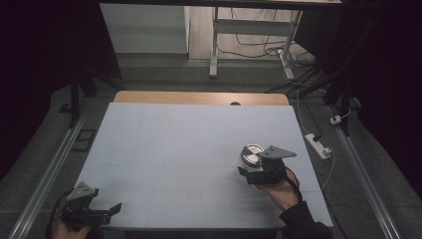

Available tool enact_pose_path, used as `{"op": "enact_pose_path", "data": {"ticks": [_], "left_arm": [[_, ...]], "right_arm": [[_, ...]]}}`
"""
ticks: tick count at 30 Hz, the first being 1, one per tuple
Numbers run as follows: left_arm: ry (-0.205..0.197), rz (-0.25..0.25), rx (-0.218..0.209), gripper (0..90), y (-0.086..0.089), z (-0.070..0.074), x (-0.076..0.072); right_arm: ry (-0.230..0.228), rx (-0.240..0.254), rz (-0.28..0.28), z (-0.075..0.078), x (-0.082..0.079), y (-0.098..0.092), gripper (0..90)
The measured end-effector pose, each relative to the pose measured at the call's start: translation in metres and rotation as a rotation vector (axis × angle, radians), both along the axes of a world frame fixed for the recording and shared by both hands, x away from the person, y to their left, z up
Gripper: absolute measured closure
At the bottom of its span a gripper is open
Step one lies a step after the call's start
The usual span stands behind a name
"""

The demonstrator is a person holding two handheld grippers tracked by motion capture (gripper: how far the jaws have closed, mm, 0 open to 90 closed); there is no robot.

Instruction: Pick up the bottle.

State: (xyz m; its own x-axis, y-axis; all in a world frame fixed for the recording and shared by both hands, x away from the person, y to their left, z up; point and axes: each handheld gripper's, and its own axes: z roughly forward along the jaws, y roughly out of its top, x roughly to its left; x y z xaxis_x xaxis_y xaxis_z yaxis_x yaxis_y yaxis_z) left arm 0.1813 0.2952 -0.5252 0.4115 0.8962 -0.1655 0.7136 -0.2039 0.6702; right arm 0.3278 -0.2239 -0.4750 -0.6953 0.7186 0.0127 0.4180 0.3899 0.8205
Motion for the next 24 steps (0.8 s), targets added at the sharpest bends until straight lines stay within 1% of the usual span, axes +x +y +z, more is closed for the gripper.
{"op": "enact_pose_path", "data": {"ticks": [5,10,16,24], "left_arm": [[0.001,-0.001,0.003,0.4,0.0,0.0,0.0],[0.003,-0.004,0.009,0.4,-0.001,0.0,0.0],[0.004,-0.004,0.012,0.1,-0.001,0.0,0.001],[0.008,-0.005,0.011,0.1,-0.001,0.0,0.001]], "right_arm": [[0.006,0.02,0.036,0.002,0.001,0.012,14.4],[0.01,0.023,0.073,0.002,0.001,0.027,14.4],[0.008,0.015,0.111,0.001,0.001,0.045,14.4],[0.016,0.008,0.166,-0.001,0.002,0.069,14.3]]}}
